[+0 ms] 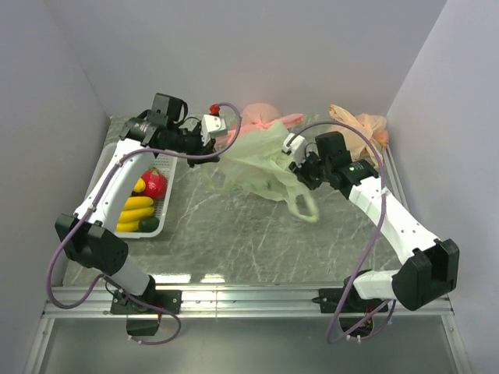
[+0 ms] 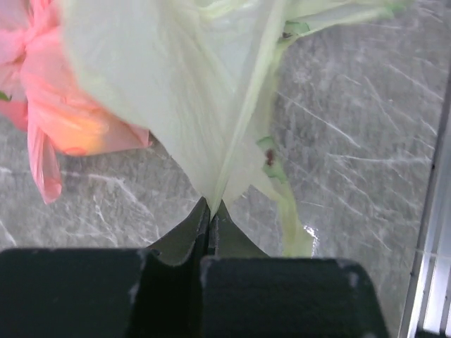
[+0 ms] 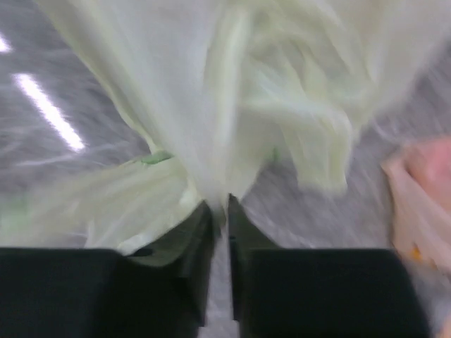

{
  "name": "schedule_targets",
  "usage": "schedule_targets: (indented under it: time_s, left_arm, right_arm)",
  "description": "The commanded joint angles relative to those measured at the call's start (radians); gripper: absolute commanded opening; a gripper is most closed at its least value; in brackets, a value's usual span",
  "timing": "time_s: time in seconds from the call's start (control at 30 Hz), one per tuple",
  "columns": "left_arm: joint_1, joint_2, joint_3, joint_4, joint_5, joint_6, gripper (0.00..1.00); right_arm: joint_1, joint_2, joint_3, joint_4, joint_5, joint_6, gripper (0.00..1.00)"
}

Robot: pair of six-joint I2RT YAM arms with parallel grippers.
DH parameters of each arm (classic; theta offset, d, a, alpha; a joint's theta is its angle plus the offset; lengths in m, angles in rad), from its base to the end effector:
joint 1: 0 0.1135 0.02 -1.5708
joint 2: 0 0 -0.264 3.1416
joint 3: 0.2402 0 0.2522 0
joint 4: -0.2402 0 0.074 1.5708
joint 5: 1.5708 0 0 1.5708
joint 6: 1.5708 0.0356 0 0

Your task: Place the fake fruits into the plastic bag and tie a complex knot

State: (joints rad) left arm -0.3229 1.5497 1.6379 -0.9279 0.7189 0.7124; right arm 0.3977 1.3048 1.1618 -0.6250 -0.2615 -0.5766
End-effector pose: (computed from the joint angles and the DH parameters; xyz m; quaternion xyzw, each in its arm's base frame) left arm 0.2964 -0.1239 0.3838 0.5419 0.6975 -0.2576 0.3919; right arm 0.2542 0.1168 0.3174 -0.4722 0.7826 0.0849 0.3965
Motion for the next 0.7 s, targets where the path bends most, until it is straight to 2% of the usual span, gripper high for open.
schedule_targets:
  time_s: [0.0,0.07,0.1,0.13,0.2,0.23,0.27,0.3,0.5,0.67]
  left_arm:
    - [0.006,0.022,0.150,-0.204,0.082,0.107,0.00]
    - [-0.036,0.027,0.169,-0.122,0.060,-0.078,0.00]
    - [-0.044,0.023,0.171,-0.076,0.047,-0.156,0.00]
    - [-0.042,0.015,0.162,0.022,0.031,-0.323,0.00]
    - [-0.044,-0.023,0.105,0.136,-0.056,-0.500,0.00]
    - [-0.044,-0.037,0.083,0.229,-0.088,-0.654,0.00]
    - [-0.044,-0.063,0.064,0.262,-0.123,-0.709,0.00]
    - [-0.044,-0.072,0.038,0.282,-0.142,-0.837,0.00]
    - [-0.035,-0.082,0.019,0.324,-0.161,-1.046,0.00]
    - [0.018,-0.086,0.000,0.365,-0.130,-1.125,0.00]
  right_arm:
    - [-0.060,0.004,0.027,-0.018,0.309,-0.007,0.39]
    - [-0.089,0.031,0.155,-0.065,0.257,0.081,0.57]
    - [-0.100,0.042,0.250,-0.088,0.161,0.168,0.67]
    - [-0.114,0.054,0.287,-0.103,0.127,0.216,0.70]
    - [-0.149,0.088,0.352,-0.157,0.070,0.335,0.72]
    - [-0.160,0.097,0.354,-0.166,0.024,0.369,0.74]
    - [-0.181,0.096,0.348,-0.159,0.004,0.412,0.78]
    - [-0.189,0.090,0.305,-0.141,0.001,0.428,0.79]
    - [-0.197,0.062,0.165,-0.113,-0.005,0.377,0.82]
    - [-0.214,0.022,0.090,-0.137,0.028,0.270,0.80]
